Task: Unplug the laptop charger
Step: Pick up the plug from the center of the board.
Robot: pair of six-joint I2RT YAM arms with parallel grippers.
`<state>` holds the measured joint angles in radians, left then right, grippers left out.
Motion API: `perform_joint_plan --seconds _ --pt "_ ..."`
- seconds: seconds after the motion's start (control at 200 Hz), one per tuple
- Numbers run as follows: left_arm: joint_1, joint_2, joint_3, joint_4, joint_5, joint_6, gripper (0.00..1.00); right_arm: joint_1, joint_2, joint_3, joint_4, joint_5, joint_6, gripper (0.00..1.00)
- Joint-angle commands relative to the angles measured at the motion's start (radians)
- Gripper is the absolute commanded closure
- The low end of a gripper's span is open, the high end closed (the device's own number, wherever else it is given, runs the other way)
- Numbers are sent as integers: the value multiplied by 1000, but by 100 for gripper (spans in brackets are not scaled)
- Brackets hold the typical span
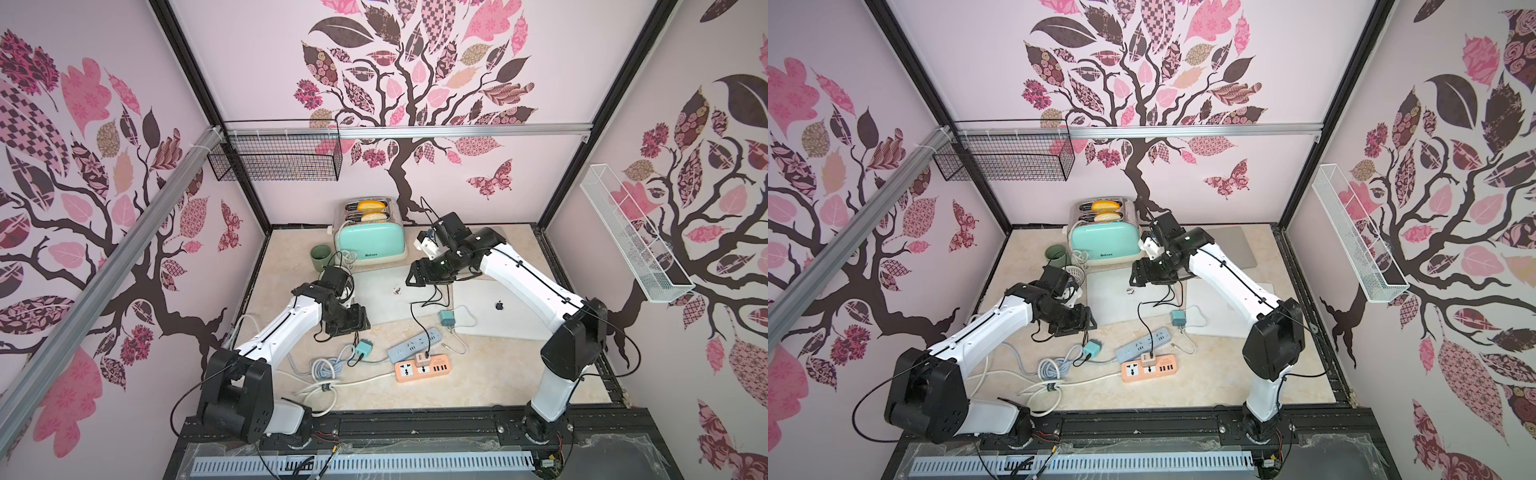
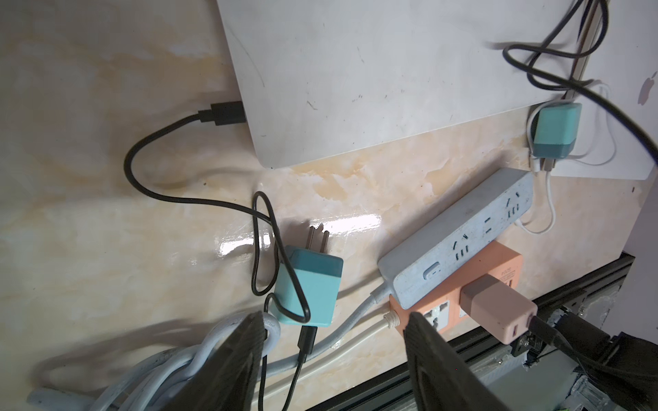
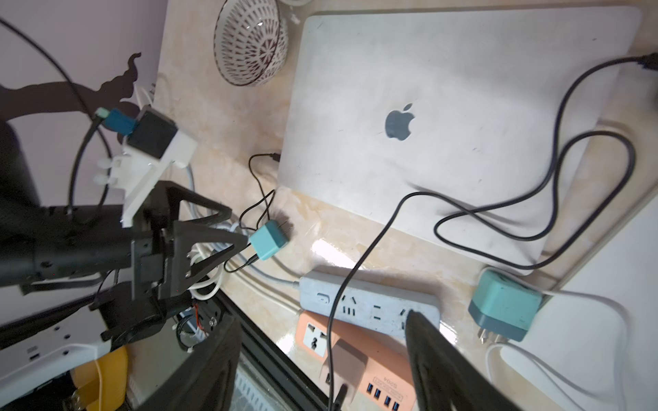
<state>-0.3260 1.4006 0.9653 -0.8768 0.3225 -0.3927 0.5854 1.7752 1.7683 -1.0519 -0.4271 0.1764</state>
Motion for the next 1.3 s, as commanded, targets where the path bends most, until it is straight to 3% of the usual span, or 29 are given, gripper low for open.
perform_joint_plan --seconds 0.0,0.13,0.395,0.465,0.52,0.695,0.935,1.295 --pt "4 -19 -33 -2 -11 -29 37 25 10 -19 18 -78 -21 24" --pt "4 -13 -74 38 23 -40 43 77 53 -1 15 -104 -24 24" --pt "4 -48 -125 42 17 -44 45 104 94 27 -9 -102 -14 24" --pt "-11 -101 -115 13 8 -34 58 103 86 15 -1 -102 -9 24" --pt "-35 -135 -96 -25 -11 -32 62 104 80 5 5 -103 -3 24" --pt "-115 -195 -114 -46 -70 -71 62 105 78 -4 7 -105 7 24" --pt "-127 -68 -86 -98 -66 -64 61 105 79 11 3 -116 25 22" --pt "-139 1 -108 -40 -50 -67 60 105 97 37 -17 -99 44 5"
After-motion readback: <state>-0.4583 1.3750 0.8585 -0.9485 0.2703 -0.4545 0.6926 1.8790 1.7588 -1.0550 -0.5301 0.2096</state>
